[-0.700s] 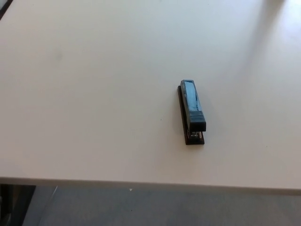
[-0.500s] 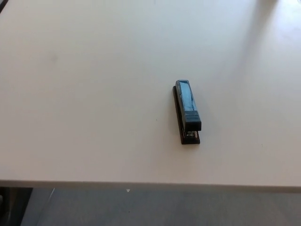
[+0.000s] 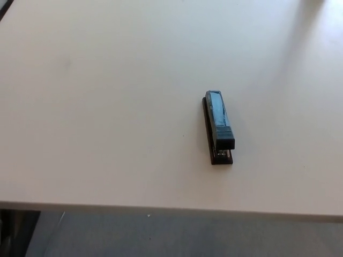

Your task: The robot uses its right hand to press on the stapler that is in the middle of the desk

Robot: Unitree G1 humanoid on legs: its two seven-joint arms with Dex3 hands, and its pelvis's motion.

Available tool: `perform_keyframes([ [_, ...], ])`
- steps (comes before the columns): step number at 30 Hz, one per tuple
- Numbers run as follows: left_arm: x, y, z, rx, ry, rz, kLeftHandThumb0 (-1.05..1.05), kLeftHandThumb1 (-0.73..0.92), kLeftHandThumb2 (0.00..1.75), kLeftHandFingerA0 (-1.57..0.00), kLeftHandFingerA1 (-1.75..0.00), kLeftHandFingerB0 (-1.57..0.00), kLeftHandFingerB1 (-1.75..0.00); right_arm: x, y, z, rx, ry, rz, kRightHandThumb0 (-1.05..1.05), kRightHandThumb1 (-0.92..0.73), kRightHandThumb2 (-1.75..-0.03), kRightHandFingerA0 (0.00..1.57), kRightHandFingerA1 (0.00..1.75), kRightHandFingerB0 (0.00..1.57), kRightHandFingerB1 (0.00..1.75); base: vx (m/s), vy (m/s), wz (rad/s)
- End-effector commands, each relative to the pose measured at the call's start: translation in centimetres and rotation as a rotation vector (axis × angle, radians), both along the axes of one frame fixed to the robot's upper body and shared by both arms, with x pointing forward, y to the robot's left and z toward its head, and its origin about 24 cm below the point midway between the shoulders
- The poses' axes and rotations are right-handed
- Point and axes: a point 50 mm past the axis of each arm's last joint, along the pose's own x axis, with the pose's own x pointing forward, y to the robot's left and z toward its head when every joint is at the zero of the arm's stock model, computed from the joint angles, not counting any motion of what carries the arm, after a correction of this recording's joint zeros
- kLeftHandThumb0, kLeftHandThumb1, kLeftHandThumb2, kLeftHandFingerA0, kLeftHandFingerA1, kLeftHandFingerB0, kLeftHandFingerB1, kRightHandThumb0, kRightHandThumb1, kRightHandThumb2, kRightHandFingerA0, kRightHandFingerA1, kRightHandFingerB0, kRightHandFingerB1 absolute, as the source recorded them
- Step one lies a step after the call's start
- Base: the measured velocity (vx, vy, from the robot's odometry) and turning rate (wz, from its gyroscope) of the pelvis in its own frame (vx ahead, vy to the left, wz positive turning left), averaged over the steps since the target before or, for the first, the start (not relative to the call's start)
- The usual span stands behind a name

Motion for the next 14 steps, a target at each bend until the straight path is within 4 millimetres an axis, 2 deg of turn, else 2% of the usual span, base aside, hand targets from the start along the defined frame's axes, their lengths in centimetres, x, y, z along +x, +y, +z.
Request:
perform_keyframes([
  [1, -0.16, 0.88, 0.24, -0.036, 0.034, 0.04, -0.75, 0.76, 1.06, 0.0, -0.36, -0.14, -0.3, -0.15, 1.06, -0.54, 0.012, -0.023, 0.002, -0.99, -0.89, -1.16, 0.0, 0.03, 0.0, 0.0, 0.0, 0.0, 0.0],
  [5, 0.11, 0.87, 0.35, -0.048, 0.038, 0.04, -0.76, 0.77, 1.04, -0.03, -0.36, -0.12, -0.29, -0.46, 0.98, -0.65, 0.021, -0.029, 0.002, -0.99, -0.89, -1.16, 0.0, 0.03, 0.0, 0.0, 0.0, 0.0, 0.0],
  [6, 0.23, 0.87, 0.41, -0.051, 0.039, 0.039, -0.68, 0.74, 1.05, -0.03, -0.38, -0.06, -0.33, -0.52, 0.96, -0.67, 0.025, -0.029, 0.004, -0.98, -0.89, -1.16, 0.0, 0.02, 0.0, 0.0, 0.0, 0.0, 0.0],
  [7, 0.25, 0.89, 0.42, -0.059, 0.039, 0.045, -0.66, 0.92, 0.69, -0.13, -0.27, -0.1, -0.23, -0.57, 0.96, -0.7, 0.025, -0.024, 0.008, -0.98, -0.89, -1.16, 0.0, 0.02, 0.0, 0.0, 0.0, 0.0, 0.0],
  [8, 0.21, 1.02, 0.48, -0.064, 0.036, 0.054, -0.68, 0.73, 1.04, -0.05, -0.42, -0.05, -0.34, -0.5, 1.12, -0.75, 0.024, -0.02, 0.01, -0.98, -0.89, -1.16, 0.0, 0.02, 0.0, 0.0, 0.0, 0.0, 0.0],
  [14, 0.41, 0.65, 0.3, -0.065, 0.035, 0.051, -0.73, 0.74, 1.03, -0.06, -0.41, -0.04, -0.36, -0.67, 0.63, -0.66, 0.023, -0.012, -0.002, -0.98, -0.88, -1.16, 0.0, 0.02, 0.0, 0.0, 0.0, 0.0, 0.0],
])
